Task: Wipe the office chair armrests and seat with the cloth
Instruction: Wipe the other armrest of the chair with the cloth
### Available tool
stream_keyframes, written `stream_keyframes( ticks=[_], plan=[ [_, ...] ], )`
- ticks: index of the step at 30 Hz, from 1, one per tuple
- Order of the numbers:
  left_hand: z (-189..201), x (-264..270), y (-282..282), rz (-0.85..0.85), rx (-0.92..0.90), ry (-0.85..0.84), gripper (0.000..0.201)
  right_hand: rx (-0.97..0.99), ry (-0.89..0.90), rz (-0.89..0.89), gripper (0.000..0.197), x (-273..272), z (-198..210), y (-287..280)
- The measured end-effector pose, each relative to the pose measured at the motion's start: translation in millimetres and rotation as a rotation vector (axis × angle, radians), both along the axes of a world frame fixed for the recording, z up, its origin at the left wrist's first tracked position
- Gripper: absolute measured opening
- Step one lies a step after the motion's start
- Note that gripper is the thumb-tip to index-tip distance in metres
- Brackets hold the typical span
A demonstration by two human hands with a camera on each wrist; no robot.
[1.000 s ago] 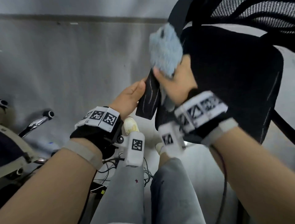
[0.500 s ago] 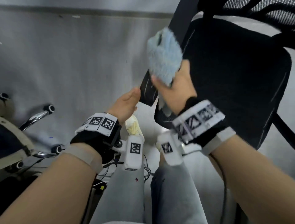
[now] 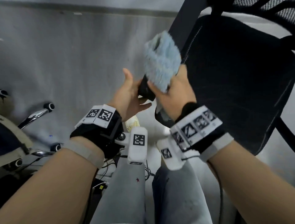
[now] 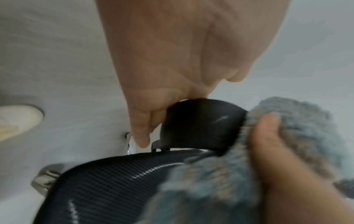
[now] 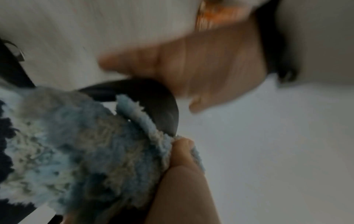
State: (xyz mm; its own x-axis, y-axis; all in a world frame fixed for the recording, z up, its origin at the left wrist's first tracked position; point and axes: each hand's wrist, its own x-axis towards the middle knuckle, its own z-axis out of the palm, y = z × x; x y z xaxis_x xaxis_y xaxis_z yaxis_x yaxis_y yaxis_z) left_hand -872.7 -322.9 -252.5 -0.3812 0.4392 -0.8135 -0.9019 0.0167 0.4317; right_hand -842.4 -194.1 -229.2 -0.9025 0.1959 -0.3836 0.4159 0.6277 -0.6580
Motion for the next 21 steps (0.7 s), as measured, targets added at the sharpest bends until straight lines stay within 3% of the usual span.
stream_keyframes(
  ticks=[4,9,11,14,17,21],
  plan=[
    [9.3,3.3,0.1,0.168,0.152,-0.079,0.095,0.116,-0.031,0.328,0.044,37.0,-7.1,-2.8],
    [4.6,7.8,-7.8,0.124,0.187,-0.134,0.105,0.274,-0.060,0.628,0.026,57.3,-12.4,13.6],
    [-0.7,7.5,-9.3,0.130,0.136,-0.103,0.100,0.210,0.015,0.584,0.030,56.8,-5.1,21.1],
    [-6.5,7.5,-10.6,0.049,0.014,-0.035,0.100,0.096,0.219,0.279,0.044,26.0,14.9,20.0],
    [-6.5,7.6,-11.3,0.014,-0.016,-0.020,0.103,0.032,0.224,0.035,0.050,-3.1,15.1,10.8],
    [-5.1,7.6,-11.3,0.148,0.043,-0.008,0.095,0.222,0.244,0.223,0.023,24.2,-5.2,-12.2]
  ],
)
